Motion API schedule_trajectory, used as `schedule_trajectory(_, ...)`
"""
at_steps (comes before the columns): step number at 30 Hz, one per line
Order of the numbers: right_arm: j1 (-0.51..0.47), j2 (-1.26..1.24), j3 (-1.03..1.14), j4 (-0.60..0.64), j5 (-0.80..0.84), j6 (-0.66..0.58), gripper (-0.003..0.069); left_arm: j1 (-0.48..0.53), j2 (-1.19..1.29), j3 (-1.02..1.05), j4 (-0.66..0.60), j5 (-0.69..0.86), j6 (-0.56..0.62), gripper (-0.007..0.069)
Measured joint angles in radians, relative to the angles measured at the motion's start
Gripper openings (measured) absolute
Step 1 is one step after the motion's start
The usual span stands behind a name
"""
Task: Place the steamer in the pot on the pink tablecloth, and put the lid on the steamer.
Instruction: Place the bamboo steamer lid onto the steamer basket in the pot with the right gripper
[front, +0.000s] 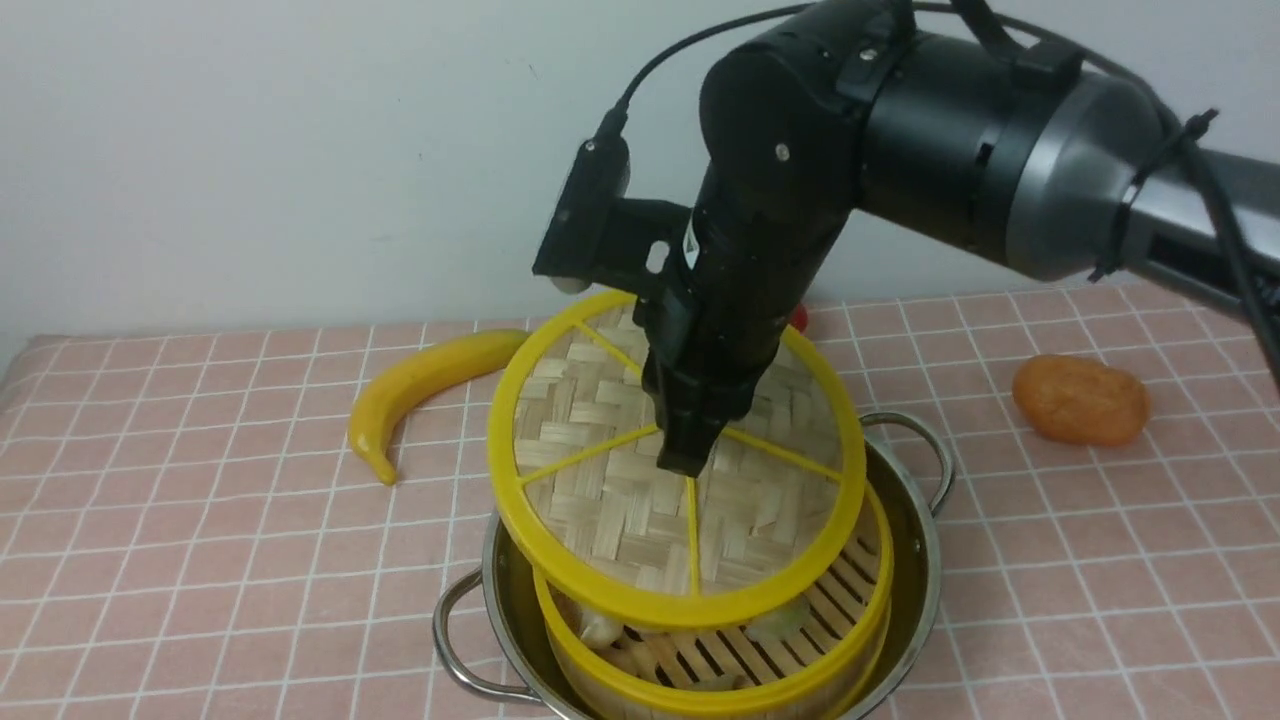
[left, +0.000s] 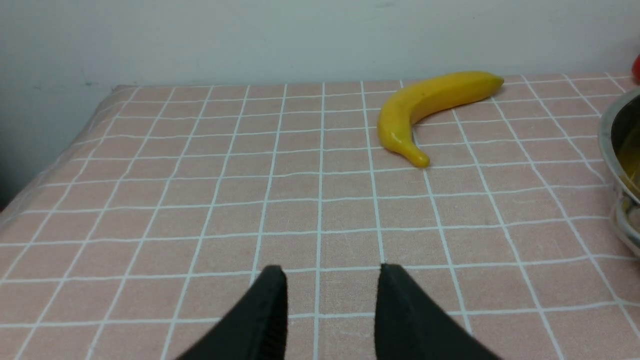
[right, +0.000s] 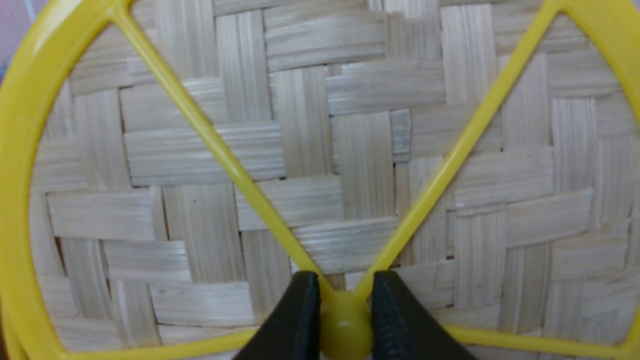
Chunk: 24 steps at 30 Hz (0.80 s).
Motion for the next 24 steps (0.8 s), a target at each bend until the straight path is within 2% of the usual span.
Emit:
schedule_trajectory(8, 0.0, -0.076, 0.113, 0.007, 0.009, 0.079, 0.0146, 0.0, 0.0, 0.0, 0.0, 0.0, 0.0, 0.0243)
schedule_trajectory(14, 0.0, -0.062, 0.116, 0.042, 0.008, 0.068, 0.0146, 0.0, 0.0, 0.0, 0.0, 0.0, 0.0, 0.0243)
schedule_trajectory(24, 0.0, -0.008, 0.116, 0.026, 0.006, 0.019, 0.0146, 0.0, 0.0, 0.0, 0.0, 0.0, 0.0, 0.0243)
